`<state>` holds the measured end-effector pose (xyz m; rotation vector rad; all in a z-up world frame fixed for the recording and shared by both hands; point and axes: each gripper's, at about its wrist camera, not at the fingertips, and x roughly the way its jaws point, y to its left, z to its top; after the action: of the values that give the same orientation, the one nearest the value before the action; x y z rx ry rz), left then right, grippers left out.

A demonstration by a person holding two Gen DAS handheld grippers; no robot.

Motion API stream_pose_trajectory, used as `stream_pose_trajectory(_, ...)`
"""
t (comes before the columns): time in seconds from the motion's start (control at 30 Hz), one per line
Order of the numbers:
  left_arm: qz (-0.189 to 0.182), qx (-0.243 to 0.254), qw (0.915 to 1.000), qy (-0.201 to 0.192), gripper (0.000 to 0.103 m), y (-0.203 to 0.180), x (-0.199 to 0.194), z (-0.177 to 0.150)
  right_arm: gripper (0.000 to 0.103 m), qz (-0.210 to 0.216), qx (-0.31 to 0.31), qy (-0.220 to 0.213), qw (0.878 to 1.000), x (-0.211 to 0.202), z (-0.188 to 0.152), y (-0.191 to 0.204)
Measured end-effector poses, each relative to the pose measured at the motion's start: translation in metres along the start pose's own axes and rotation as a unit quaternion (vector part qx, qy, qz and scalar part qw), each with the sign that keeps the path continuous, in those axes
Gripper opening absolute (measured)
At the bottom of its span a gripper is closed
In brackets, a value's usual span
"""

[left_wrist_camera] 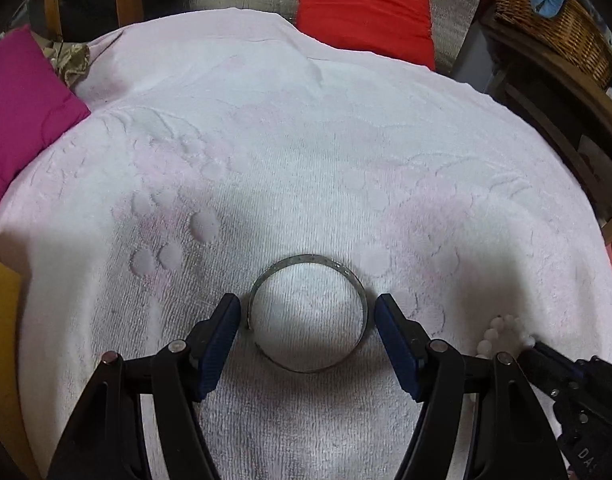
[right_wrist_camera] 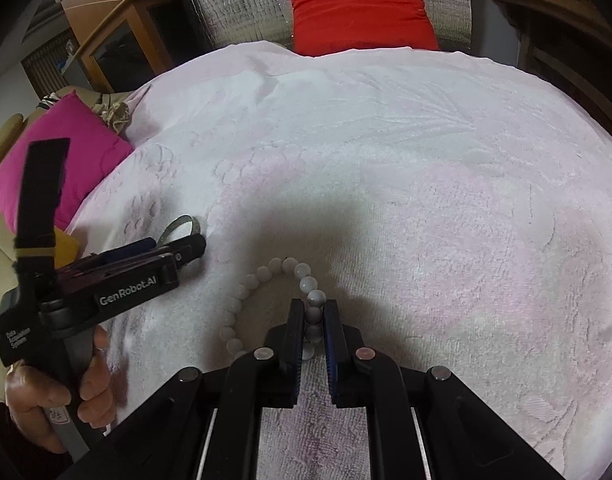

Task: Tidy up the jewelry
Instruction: 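Grasp the white pearl bracelet with the right gripper while the left grasps the silver bangle, then carry and drop the silver bangle into the box with the left gripper while the right drops the pearl bracelet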

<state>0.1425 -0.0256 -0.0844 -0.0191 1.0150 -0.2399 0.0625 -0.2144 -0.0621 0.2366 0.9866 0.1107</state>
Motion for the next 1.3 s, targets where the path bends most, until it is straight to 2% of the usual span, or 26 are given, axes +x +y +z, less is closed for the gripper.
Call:
stream_pose_trajectory(0.07, -0.012, -0.008, 0.9999, 0.000, 0.070, 0.004, 0.000, 0.001, 0.011, -0.002, -0.001, -0.001, 1.000, 0.000, 0.000, 0.001)
stream_pose_trajectory(0.13, -0.024, -0.015, 0.9996, -0.002, 0.062, 0.009, -0.002, 0.001, 0.011, -0.002, -0.002, -0.002, 1.000, 0.001, 0.001, 0.003)
stream_pose_trajectory(0.37, -0.042, -0.028, 0.9985, -0.022, 0.061, 0.017, -0.015, -0.004, 0.011, 0.001, -0.004, -0.012, 1.000, -0.002, 0.000, 0.006)
stream_pose_trajectory(0.83, 0.004, -0.032, 0.9947, -0.098, 0.061, 0.026, -0.084, -0.025, 0.011, 0.057, -0.023, -0.114, 0.992, -0.044, 0.001, 0.025)
stream_pose_trajectory(1.0, 0.028, -0.029, 0.9918, -0.121, 0.061, 0.028, -0.109, -0.039, 0.011, 0.065, -0.028, -0.121, 0.990, -0.049, -0.004, 0.036)
stream_pose_trajectory(1.1, 0.029, -0.036, 0.9898, -0.135, 0.061, 0.032, -0.126, -0.043, 0.011, 0.071, -0.033, -0.124, 0.989, -0.049, -0.006, 0.044)
stream_pose_trajectory(1.3, 0.039, -0.055, 0.9846, -0.161, 0.061, 0.058, -0.183, -0.059, 0.011, 0.091, -0.053, -0.126, 0.986, -0.049, -0.010, 0.070)
